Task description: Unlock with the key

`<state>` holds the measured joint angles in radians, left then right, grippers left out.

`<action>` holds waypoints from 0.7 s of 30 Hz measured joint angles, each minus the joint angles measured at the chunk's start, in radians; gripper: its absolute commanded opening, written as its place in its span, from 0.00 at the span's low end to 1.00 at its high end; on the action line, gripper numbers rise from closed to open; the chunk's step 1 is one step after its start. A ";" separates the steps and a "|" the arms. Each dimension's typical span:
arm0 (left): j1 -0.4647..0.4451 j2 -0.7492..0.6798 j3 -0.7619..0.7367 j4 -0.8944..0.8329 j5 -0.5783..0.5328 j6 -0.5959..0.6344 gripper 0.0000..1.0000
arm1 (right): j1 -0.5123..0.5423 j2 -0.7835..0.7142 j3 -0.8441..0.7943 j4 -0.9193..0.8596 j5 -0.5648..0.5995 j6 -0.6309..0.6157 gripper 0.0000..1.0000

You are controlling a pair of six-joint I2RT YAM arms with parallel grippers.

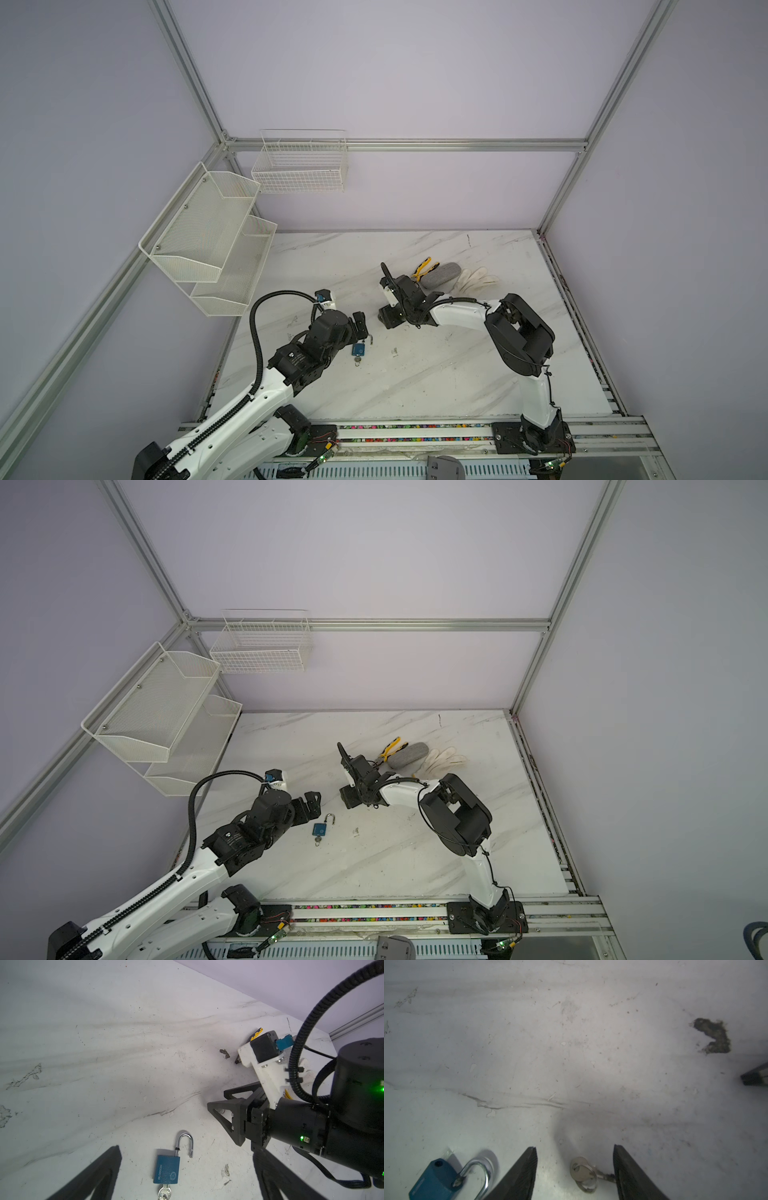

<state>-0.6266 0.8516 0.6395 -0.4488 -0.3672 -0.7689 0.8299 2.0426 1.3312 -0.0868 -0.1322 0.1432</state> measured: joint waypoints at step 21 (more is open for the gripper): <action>0.011 0.011 0.000 0.019 -0.002 -0.011 1.00 | 0.016 -0.025 -0.066 0.017 -0.021 0.003 0.44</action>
<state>-0.6151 0.8631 0.6395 -0.4301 -0.3695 -0.7795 0.8455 2.0178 1.2648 -0.0696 -0.1528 0.1467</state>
